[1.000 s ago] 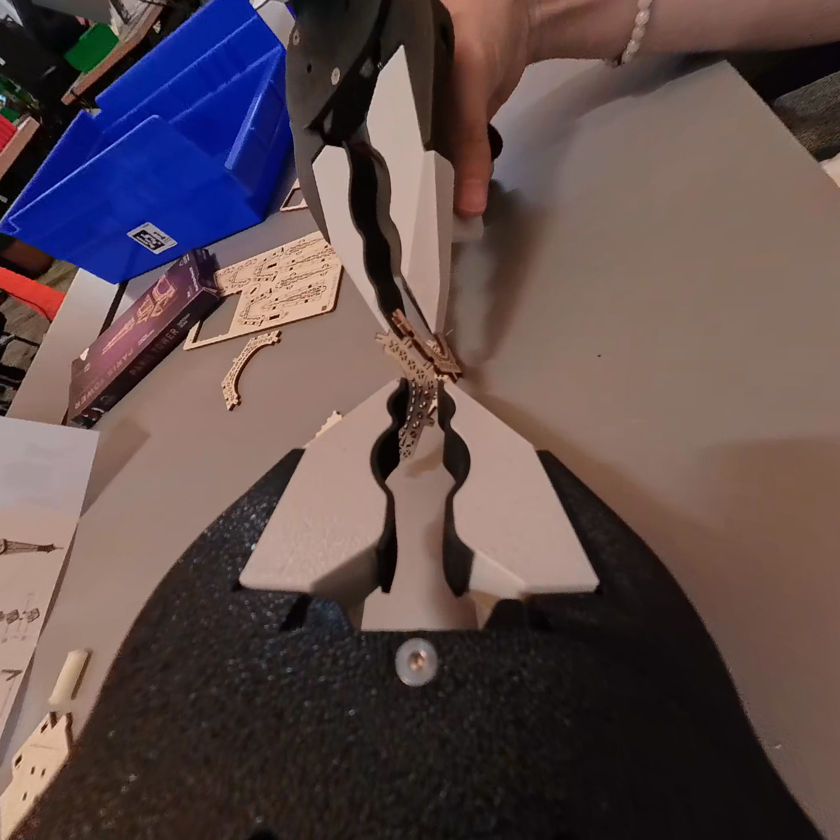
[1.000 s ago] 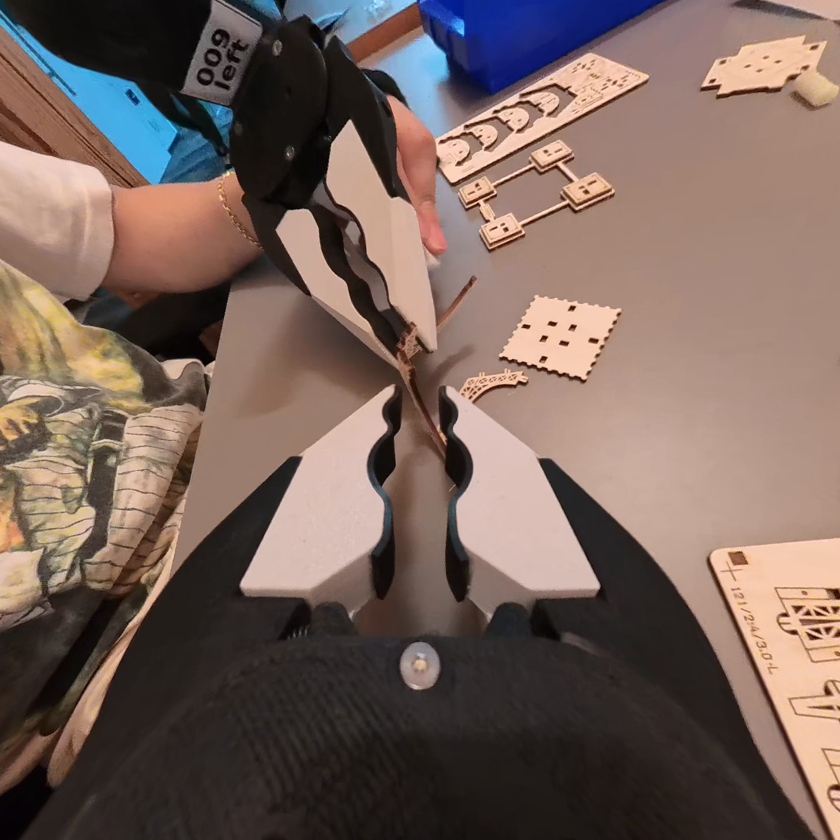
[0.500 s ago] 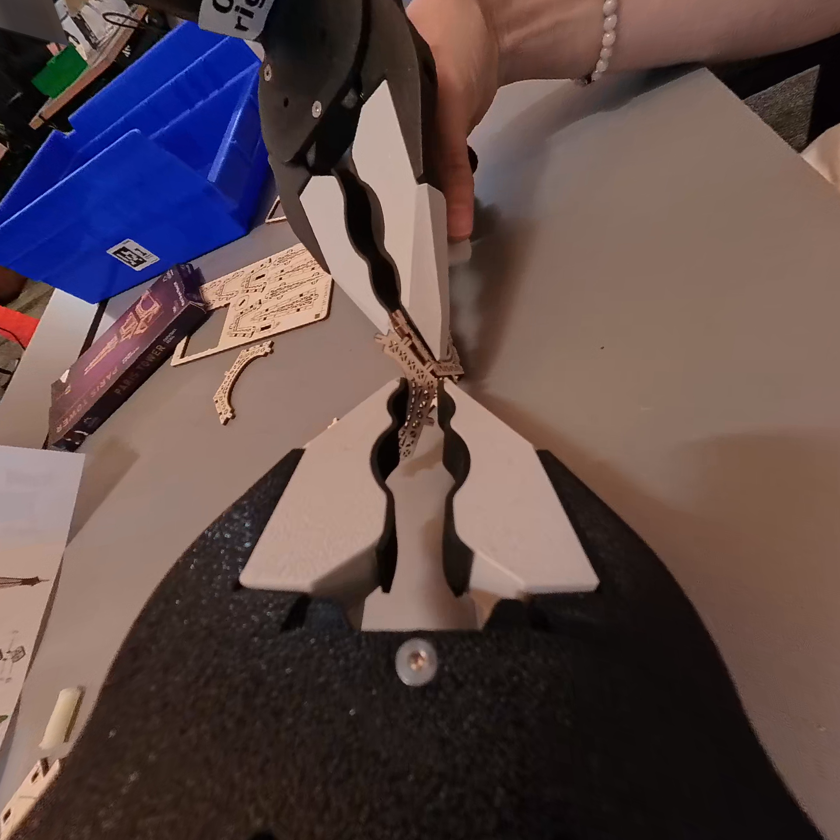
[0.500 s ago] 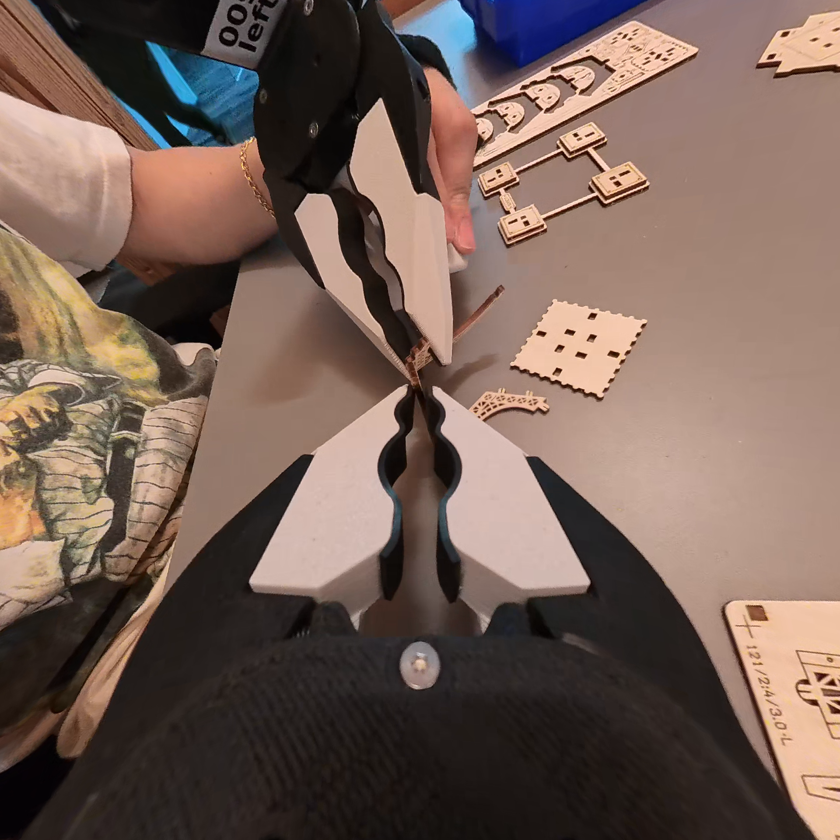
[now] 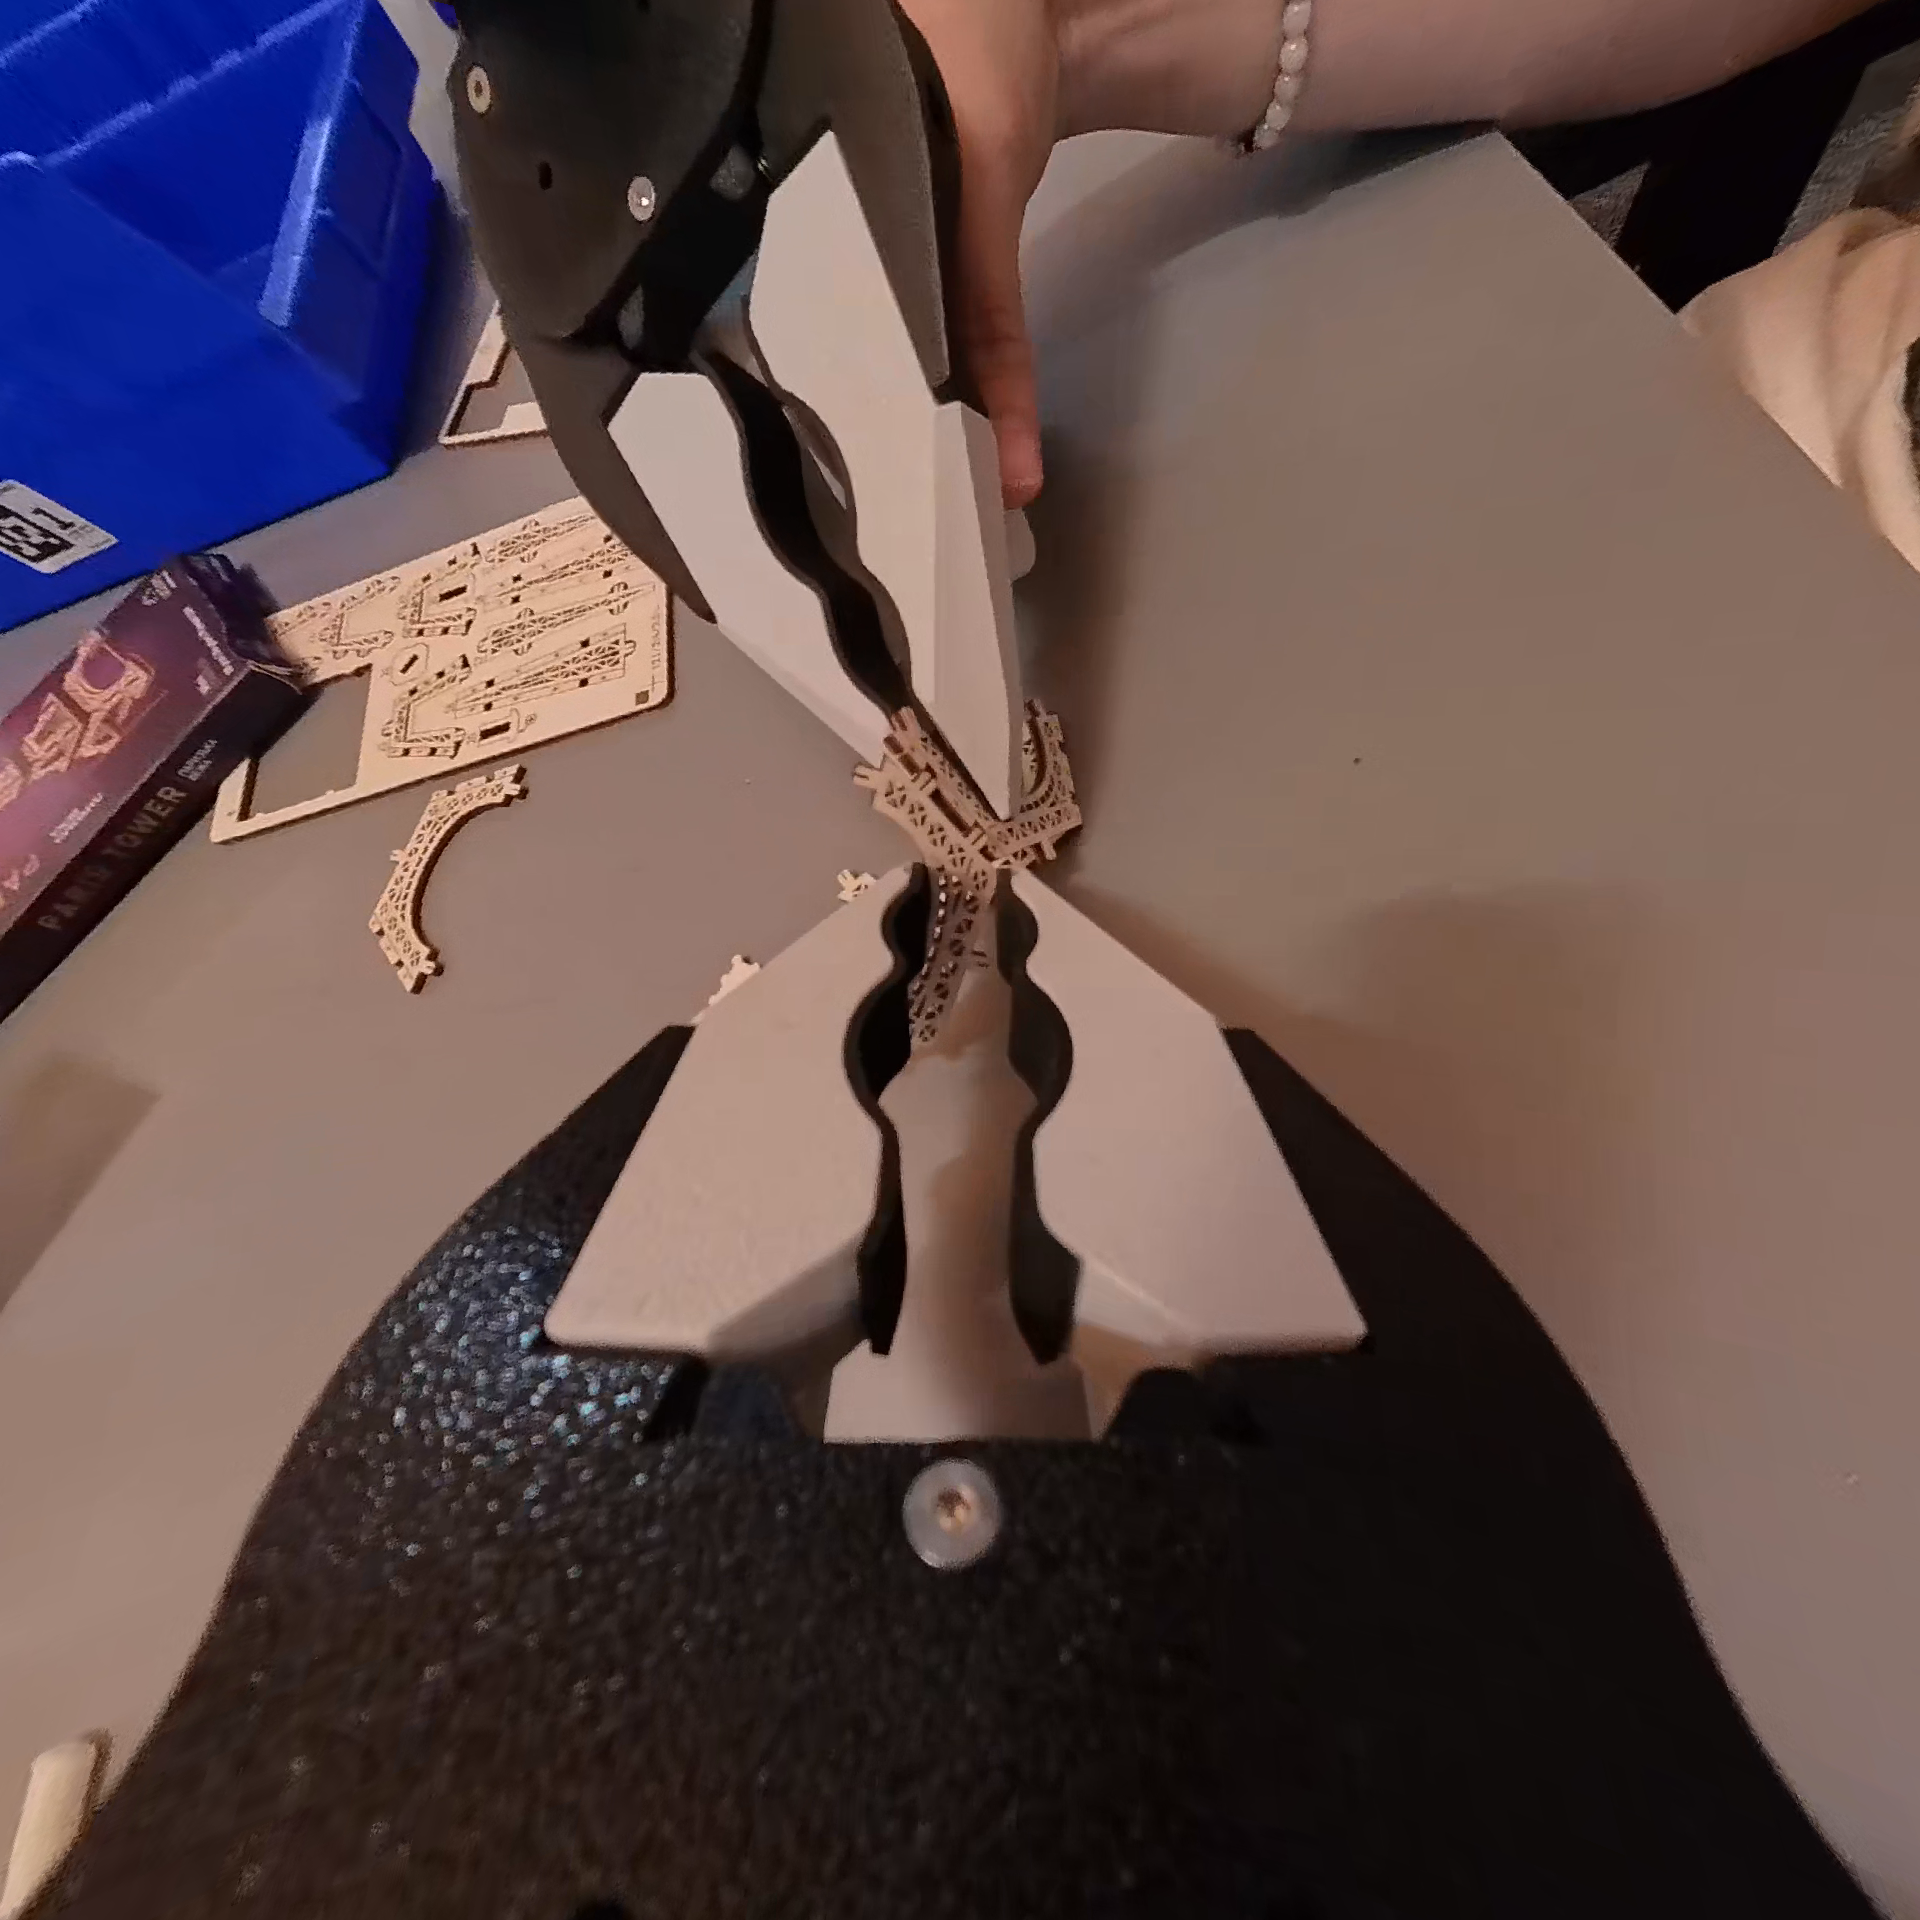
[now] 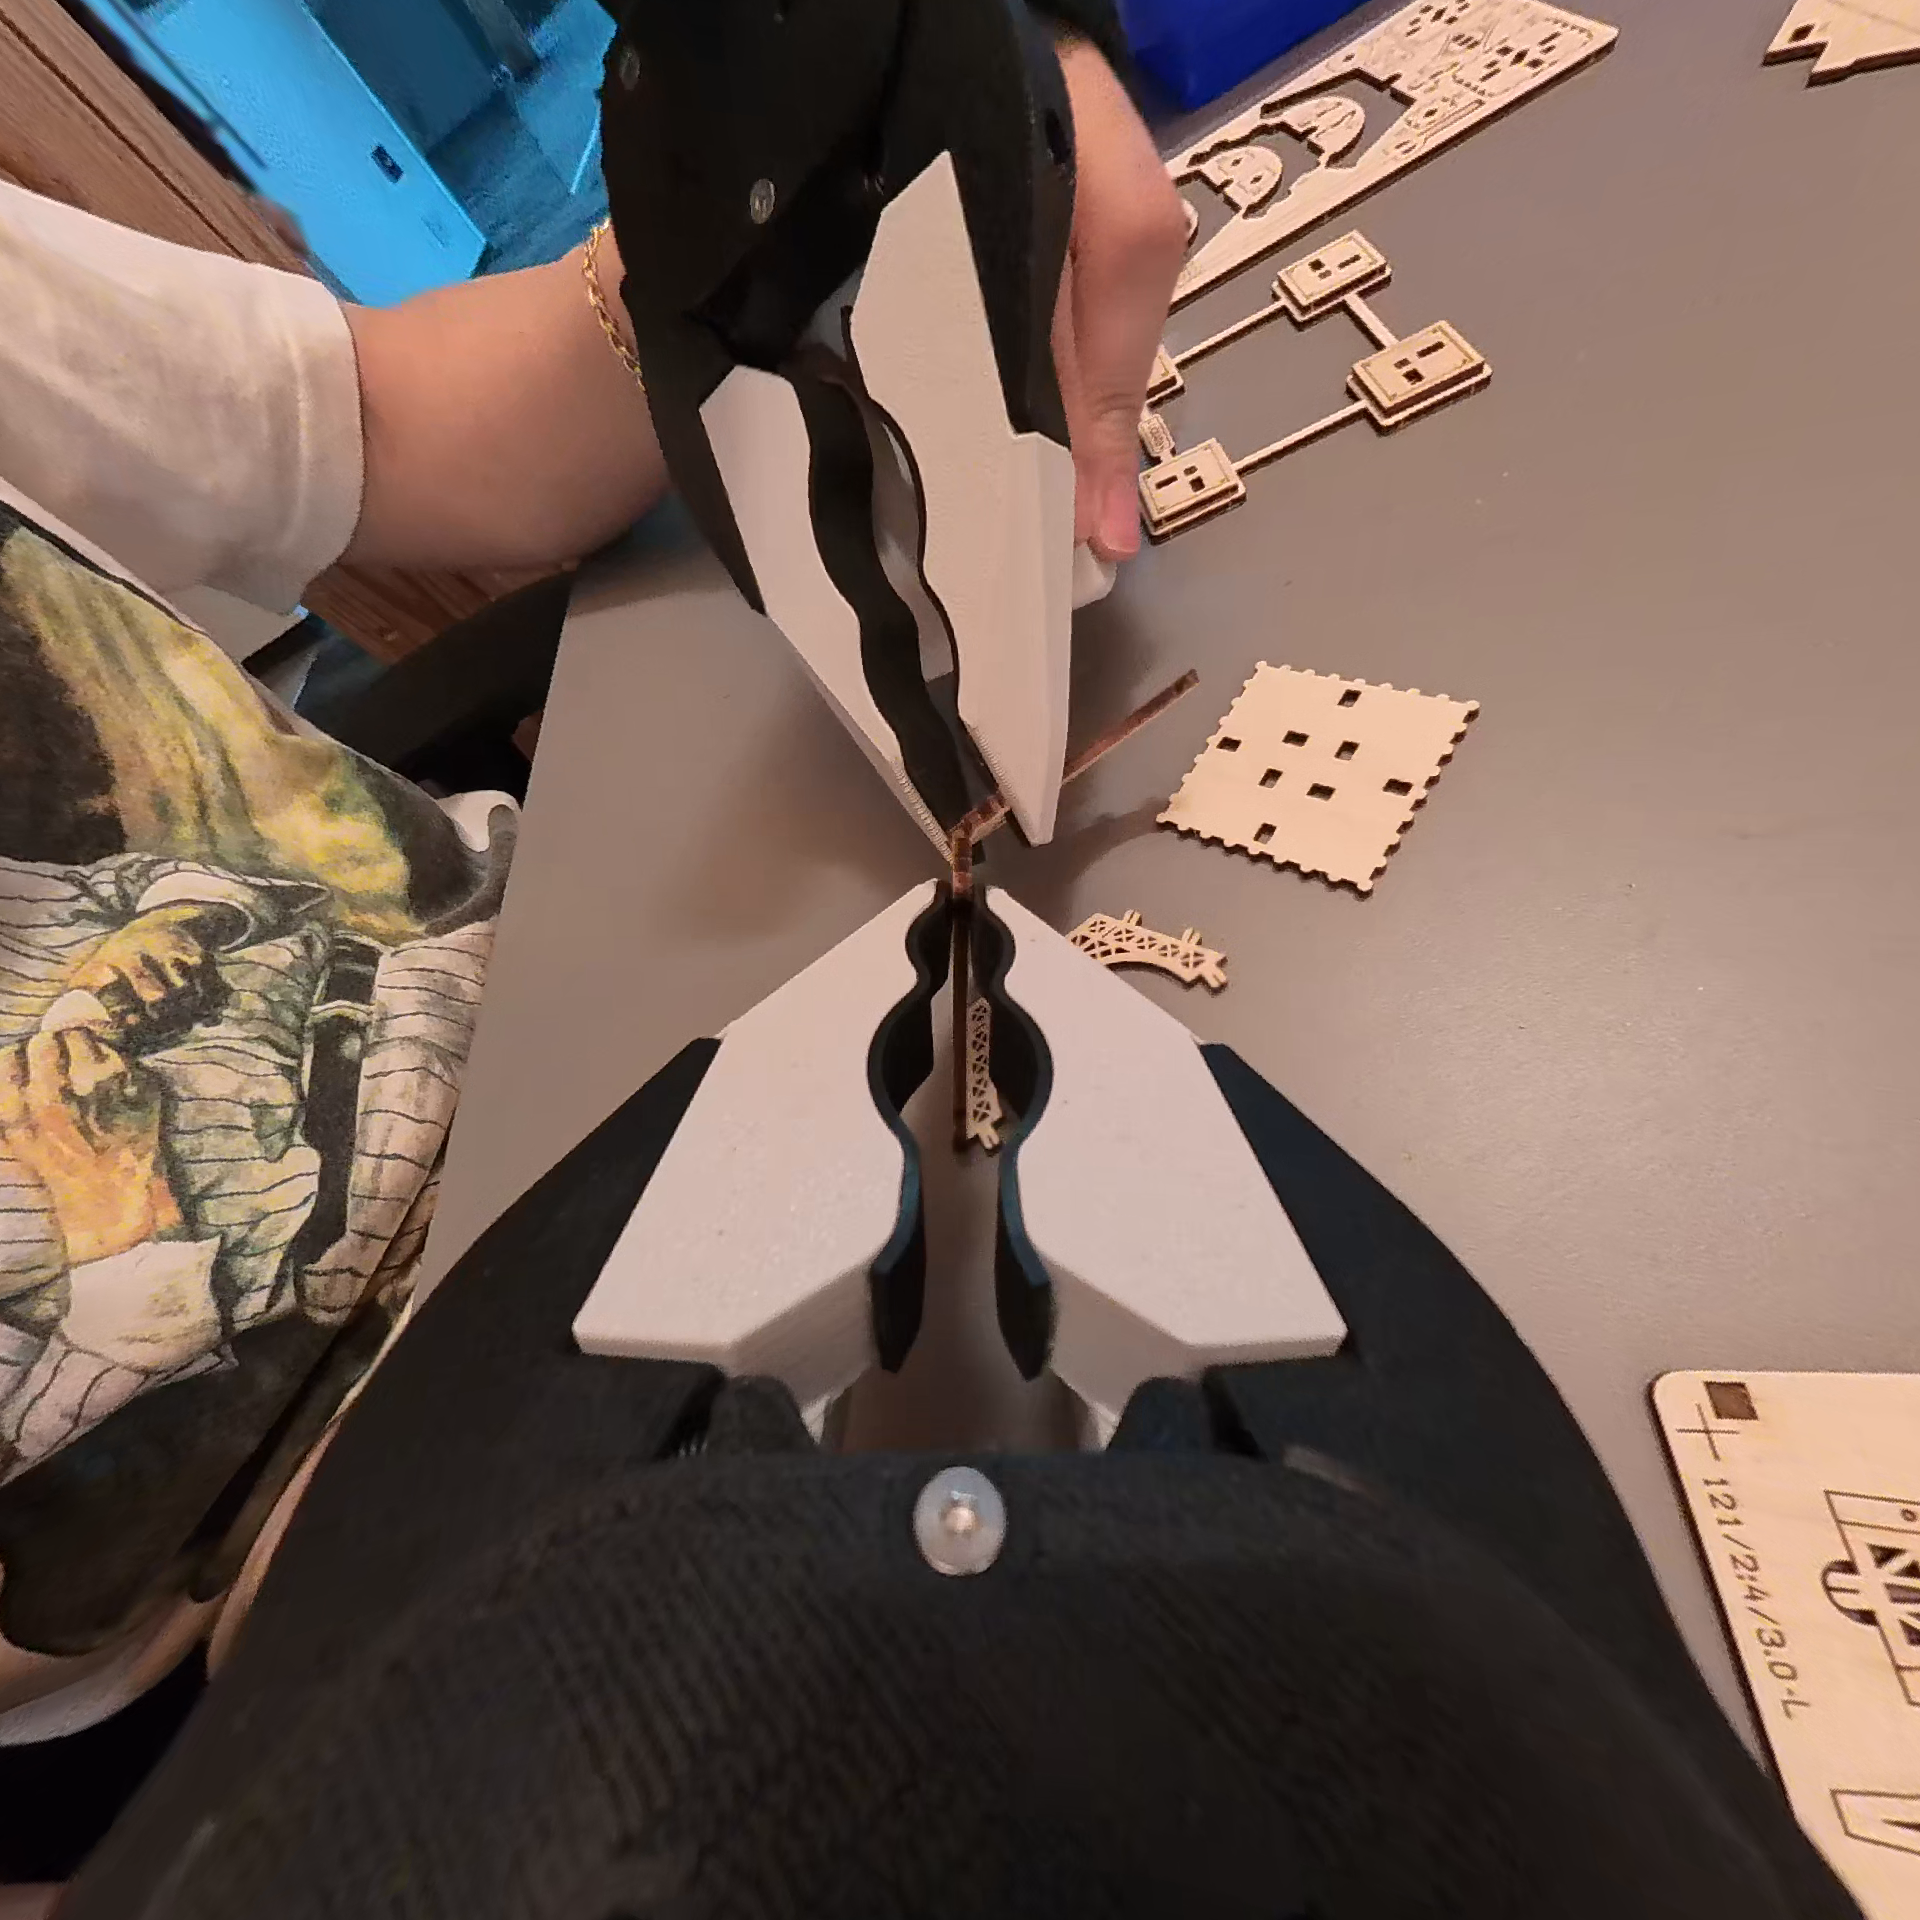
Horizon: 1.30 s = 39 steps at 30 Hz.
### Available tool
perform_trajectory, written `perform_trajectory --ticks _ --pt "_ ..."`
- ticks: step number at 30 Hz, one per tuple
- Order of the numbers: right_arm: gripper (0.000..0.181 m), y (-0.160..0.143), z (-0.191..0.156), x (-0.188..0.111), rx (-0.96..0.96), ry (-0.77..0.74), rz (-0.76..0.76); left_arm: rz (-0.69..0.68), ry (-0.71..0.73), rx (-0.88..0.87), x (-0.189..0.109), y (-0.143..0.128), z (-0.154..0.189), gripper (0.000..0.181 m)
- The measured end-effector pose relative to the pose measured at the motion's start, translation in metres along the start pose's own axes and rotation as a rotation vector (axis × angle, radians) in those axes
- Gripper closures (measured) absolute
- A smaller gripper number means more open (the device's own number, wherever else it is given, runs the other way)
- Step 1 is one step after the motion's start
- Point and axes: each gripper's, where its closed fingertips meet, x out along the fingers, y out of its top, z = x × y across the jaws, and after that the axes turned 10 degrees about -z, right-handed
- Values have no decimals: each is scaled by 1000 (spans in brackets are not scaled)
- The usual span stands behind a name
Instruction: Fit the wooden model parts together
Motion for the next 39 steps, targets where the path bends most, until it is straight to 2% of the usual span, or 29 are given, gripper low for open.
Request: perform_trajectory --ticks 8,15,20,35,39 --pt "181 -3 -11 4 -111 18 -36 37 -143 -15 -1 3 15 172" --pt "181 -2 -8 3 -65 52 -36 -33 -91 34 0 1 10 172" --pt "181 -2 -8 3 -56 60 -36 3 -53 55 0 1 9 171" --pt "181 -4 -13 5 -86 76 -54 145 -209 -68 -2 9 24 171" --pt "181 -4 -14 5 -89 77 -55 145 -207 -82 -1 10 22 171"
